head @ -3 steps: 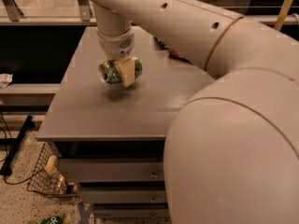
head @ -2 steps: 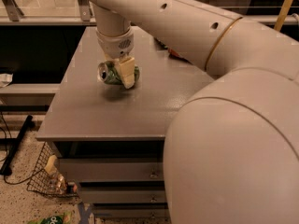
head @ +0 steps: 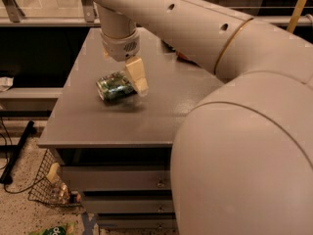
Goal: Knock green can over
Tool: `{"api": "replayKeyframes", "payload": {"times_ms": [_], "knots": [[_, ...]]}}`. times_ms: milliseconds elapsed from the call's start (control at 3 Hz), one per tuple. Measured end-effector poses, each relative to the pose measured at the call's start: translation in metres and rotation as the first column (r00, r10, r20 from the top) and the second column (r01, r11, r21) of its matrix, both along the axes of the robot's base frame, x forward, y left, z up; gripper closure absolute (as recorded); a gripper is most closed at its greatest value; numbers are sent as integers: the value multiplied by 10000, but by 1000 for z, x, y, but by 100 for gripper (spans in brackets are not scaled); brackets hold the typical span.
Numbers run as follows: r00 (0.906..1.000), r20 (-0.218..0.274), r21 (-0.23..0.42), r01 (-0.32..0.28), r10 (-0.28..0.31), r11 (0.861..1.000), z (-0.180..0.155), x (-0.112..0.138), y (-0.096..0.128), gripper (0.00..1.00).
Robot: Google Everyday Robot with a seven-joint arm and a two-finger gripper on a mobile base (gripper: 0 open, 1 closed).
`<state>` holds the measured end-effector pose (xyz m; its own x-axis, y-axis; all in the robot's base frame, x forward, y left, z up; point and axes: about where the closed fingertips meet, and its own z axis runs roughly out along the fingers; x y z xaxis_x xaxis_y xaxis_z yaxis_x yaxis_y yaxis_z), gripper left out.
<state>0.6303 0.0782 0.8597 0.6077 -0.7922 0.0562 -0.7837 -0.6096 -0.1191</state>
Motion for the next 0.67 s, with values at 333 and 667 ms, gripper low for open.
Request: {"api": "replayKeyframes", "payload": {"times_ms": [333, 667], "knots": [[9999, 106, 242, -59, 56, 9997, 3, 1, 1, 0], [9982, 591, 728, -110, 67, 9973, 32, -9, -12, 0]]}}
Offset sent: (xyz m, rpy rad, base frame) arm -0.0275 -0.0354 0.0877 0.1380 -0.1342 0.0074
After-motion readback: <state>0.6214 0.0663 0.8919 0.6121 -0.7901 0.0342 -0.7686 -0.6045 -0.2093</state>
